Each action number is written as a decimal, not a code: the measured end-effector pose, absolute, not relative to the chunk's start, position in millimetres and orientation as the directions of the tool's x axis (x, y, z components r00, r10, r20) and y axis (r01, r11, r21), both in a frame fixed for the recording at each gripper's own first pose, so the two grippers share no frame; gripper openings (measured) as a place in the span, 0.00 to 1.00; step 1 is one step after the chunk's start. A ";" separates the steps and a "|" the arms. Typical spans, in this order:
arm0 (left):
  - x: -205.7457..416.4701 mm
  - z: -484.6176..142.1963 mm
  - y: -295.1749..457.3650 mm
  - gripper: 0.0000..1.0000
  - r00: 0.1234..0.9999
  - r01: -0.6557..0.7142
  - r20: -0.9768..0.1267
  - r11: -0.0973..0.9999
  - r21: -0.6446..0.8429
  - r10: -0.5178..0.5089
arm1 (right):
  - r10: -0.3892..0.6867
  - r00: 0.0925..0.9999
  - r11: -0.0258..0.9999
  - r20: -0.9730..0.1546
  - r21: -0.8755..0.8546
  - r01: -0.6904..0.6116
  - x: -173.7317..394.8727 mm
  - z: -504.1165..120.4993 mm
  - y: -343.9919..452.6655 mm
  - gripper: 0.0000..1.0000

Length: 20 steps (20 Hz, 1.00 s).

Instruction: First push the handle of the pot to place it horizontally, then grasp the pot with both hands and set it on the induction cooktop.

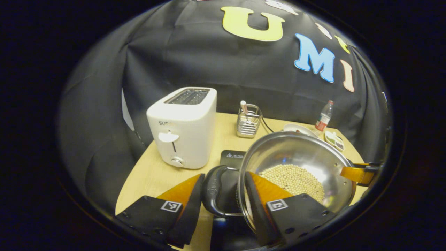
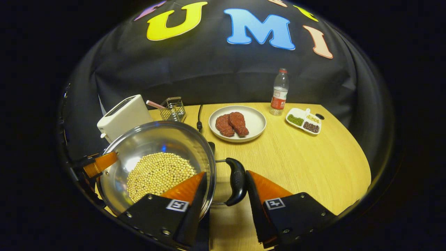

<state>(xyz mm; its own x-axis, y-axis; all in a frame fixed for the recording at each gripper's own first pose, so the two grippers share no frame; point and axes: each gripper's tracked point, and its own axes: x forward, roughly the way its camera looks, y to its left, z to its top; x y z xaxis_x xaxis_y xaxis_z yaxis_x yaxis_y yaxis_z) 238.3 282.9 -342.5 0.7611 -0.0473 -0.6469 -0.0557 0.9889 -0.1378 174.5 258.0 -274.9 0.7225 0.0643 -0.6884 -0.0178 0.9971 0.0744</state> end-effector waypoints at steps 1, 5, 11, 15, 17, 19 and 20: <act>230.4 -328.4 287.5 0.86 0.769 -0.078 -0.639 0.990 -0.118 -0.016 | 0.055 0.753 0.998 -0.655 0.062 -0.019 175.5 -262.2 250.1 0.83; 231.7 -278.7 284.9 0.98 0.853 -0.150 -0.517 0.983 -0.107 0.074 | 0.059 0.830 0.998 -0.555 0.058 -0.032 176.3 -220.1 213.7 0.98; 200.3 -162.1 226.0 0.95 0.943 -0.137 -0.315 0.989 -0.058 0.112 | 0.075 0.905 0.996 -0.418 0.074 -0.048 150.8 -152.7 142.2 0.98; 153.7 -103.5 161.9 0.99 0.967 -0.123 -0.233 0.989 -0.081 0.101 | 0.089 0.940 0.995 -0.330 0.063 -0.072 113.1 -109.1 89.9 0.98; 127.8 -79.3 130.9 0.97 0.976 -0.121 -0.193 0.989 -0.081 0.104 | 0.111 0.944 0.993 -0.311 0.079 -0.090 88.6 -96.1 68.5 0.97; 101.9 -60.9 95.1 0.97 0.983 -0.101 -0.164 0.992 -0.075 0.088 | 0.111 0.954 0.993 -0.278 0.071 -0.095 70.1 -82.8 41.5 0.97; 88.9 -54.0 82.7 0.97 0.984 -0.103 -0.155 0.993 -0.063 0.092 | 0.109 0.957 0.993 -0.271 0.069 -0.093 61.0 -77.5 29.8 0.97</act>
<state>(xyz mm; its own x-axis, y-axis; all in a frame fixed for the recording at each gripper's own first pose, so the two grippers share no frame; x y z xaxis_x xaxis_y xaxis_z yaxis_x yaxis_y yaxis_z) 88.9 82.7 -54.0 0.9835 0.0922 -0.1554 -0.1030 0.9927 -0.0630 61.0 29.8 -77.5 0.9566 0.1085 -0.2705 -0.0932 0.9933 0.0688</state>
